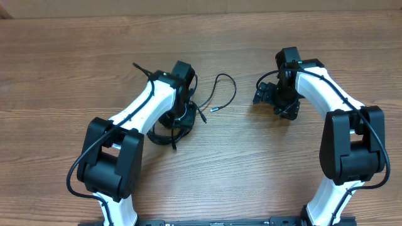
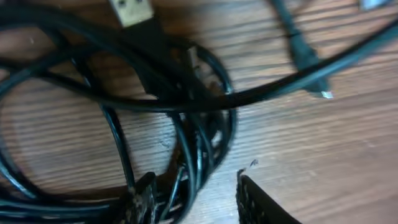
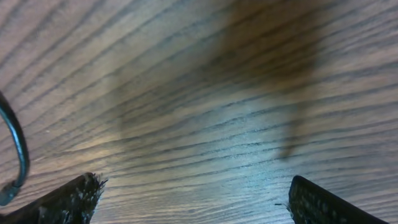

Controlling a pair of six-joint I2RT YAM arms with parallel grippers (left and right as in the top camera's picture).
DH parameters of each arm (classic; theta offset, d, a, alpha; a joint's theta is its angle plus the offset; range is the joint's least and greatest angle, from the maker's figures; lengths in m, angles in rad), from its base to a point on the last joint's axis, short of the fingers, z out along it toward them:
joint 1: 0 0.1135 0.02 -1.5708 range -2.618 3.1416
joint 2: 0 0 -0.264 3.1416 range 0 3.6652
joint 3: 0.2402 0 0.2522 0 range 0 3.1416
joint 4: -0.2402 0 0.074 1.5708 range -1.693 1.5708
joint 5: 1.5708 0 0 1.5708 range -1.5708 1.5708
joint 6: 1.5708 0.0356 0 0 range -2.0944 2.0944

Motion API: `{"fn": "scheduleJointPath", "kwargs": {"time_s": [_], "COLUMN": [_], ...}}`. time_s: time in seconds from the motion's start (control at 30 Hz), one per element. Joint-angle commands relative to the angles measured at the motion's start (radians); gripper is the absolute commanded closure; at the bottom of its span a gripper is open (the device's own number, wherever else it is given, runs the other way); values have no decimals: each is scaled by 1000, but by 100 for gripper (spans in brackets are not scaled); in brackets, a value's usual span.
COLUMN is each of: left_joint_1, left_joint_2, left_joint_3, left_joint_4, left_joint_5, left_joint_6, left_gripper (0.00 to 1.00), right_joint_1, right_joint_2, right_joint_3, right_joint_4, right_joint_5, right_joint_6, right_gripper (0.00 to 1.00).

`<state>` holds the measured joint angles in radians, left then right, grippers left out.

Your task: Untangle cables

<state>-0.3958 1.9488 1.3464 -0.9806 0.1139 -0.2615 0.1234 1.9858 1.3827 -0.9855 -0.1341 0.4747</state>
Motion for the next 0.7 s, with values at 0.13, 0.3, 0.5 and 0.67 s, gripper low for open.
{"fn": "scheduleJointPath", "kwargs": {"time_s": [0.13,0.3,0.5,0.67], "left_joint_1": [-5,5,39,57], "left_joint_2": [7,5,5,5], "left_joint_3": [-65,5,310,606], "left_joint_4": [43,7,-193,-346], "left_joint_5": [-36,-29,18,34], "left_joint_6": [-61,-56,-57,-56], "left_gripper": [77,96,96,96], "right_joint_1": [1,1,1,1], "right_joint_2": [3,3,3,3], "right_joint_3": [-36,-37,-37,-37], "right_joint_4": [2,-19,-27,-27], "right_joint_5": [-2,-2,-24,-24], "right_joint_6": [4,4,4,4], "right_gripper": [4,4,4,4]}}
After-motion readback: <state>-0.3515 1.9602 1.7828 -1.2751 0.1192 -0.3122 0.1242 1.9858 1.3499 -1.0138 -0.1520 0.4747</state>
